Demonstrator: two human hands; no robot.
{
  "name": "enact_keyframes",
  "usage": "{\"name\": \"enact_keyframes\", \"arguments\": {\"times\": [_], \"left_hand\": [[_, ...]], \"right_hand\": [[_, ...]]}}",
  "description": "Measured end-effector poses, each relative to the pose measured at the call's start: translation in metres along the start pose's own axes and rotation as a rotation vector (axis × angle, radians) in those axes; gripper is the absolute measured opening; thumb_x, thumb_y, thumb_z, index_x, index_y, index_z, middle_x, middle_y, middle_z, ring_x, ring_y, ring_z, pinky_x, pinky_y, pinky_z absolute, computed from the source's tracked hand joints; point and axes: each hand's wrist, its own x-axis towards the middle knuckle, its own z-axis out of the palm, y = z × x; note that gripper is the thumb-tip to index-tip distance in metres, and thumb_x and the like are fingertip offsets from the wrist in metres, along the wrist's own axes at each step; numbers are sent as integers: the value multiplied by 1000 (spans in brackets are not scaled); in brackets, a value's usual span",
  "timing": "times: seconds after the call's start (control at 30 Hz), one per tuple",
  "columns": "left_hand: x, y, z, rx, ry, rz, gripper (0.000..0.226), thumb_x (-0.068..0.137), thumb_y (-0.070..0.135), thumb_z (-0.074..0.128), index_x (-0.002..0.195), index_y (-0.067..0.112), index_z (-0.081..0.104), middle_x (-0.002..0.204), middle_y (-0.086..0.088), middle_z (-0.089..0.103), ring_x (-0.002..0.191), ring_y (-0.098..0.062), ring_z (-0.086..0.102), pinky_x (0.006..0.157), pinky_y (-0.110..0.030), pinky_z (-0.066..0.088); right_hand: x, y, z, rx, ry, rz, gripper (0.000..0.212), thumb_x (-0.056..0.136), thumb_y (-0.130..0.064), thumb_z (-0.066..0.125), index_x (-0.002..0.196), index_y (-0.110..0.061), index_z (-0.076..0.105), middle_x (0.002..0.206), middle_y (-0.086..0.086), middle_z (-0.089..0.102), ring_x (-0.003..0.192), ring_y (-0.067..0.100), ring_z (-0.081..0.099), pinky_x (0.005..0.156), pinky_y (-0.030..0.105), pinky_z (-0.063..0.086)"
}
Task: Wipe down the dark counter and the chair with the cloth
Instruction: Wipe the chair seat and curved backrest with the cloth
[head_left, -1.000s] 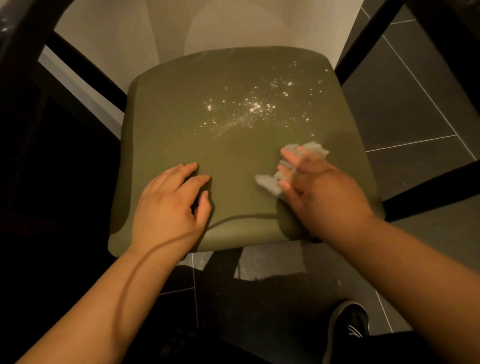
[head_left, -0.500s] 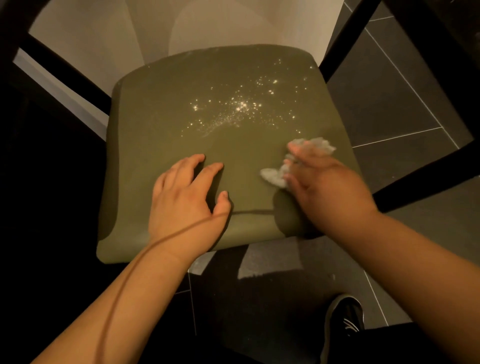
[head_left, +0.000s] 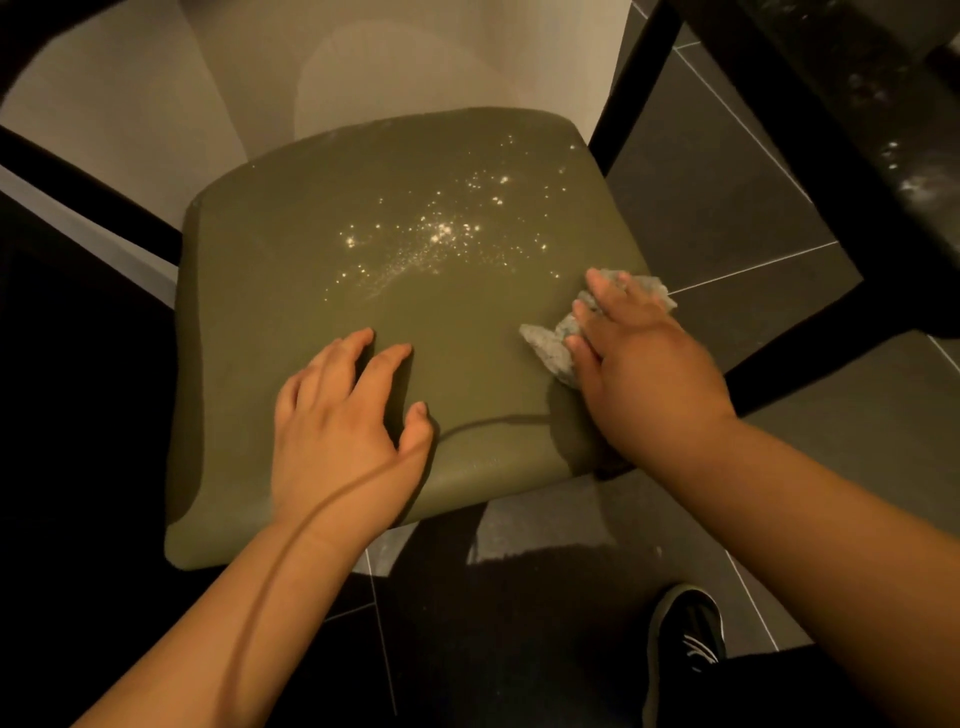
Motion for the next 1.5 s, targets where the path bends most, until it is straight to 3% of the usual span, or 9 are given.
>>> {"name": "enact_keyframes", "arguments": {"times": [0.1,0.23,0.4,0.5,0.63,0.8,1.0,1.17,1.5], "left_hand": [[0,0,-1,3,7,9,57,92,50,49,144,29,56,155,-1,47,145,-25,42,119,-48,29],[1,1,2,8,29,10,57,89,48,51,142,27,58,153,-4,49,143,-28,44,117,-49,31],[1,3,3,7,50,24,58,88,47,51,141,24,59,152,-7,51,141,-31,46,115,-52,34],[1,4,2,3,46,13,58,88,47,50,141,25,58,152,-6,50,142,-30,45,116,-52,34],[2,3,1,-15,25,-13,61,88,51,49,144,28,56,156,-3,47,146,-27,41,118,-50,32],[6,1,-1,-75,-7,-66,65,88,58,50,149,34,49,165,-1,37,156,-25,25,126,-49,25],[15,-5,-12,-123,-118,-38,69,88,64,46,153,40,41,174,-6,10,161,-26,-1,131,-51,8],[33,-16,-19,-48,-38,-47,64,93,58,54,150,31,49,169,-10,26,158,-31,12,130,-53,13],[18,-53,-24,-32,7,-349,70,97,58,55,157,23,43,167,-13,33,156,-35,23,129,-52,19]], "right_hand": [[0,-9,-2,-3,-9,47,52,104,-34,48,148,-5,51,166,11,31,155,33,21,127,42,16],[-18,-36,11,80,1,-197,41,89,-6,69,130,-3,68,147,17,55,142,37,47,119,45,30],[0,-29,27,-119,-82,-371,55,91,-20,63,144,-6,56,158,17,42,147,38,38,121,51,33],[26,-1,9,-218,-185,-63,59,107,-28,39,160,-5,26,170,16,11,157,36,9,128,46,11],[10,1,12,-116,-81,12,67,102,-29,5,157,-4,33,170,16,13,157,39,4,128,48,8],[-7,-22,18,-62,-64,-185,43,101,-14,52,142,-1,57,159,18,41,148,40,35,121,44,20],[36,5,-9,-198,-157,131,52,110,-30,29,160,-14,29,171,10,9,157,33,6,128,43,9],[13,-46,9,64,-223,-310,57,101,-10,56,155,-6,40,169,12,18,157,32,7,121,32,-7],[37,-36,-7,-148,-311,-108,67,106,-54,15,164,-22,7,170,12,-16,157,30,-15,128,42,-5]]}}
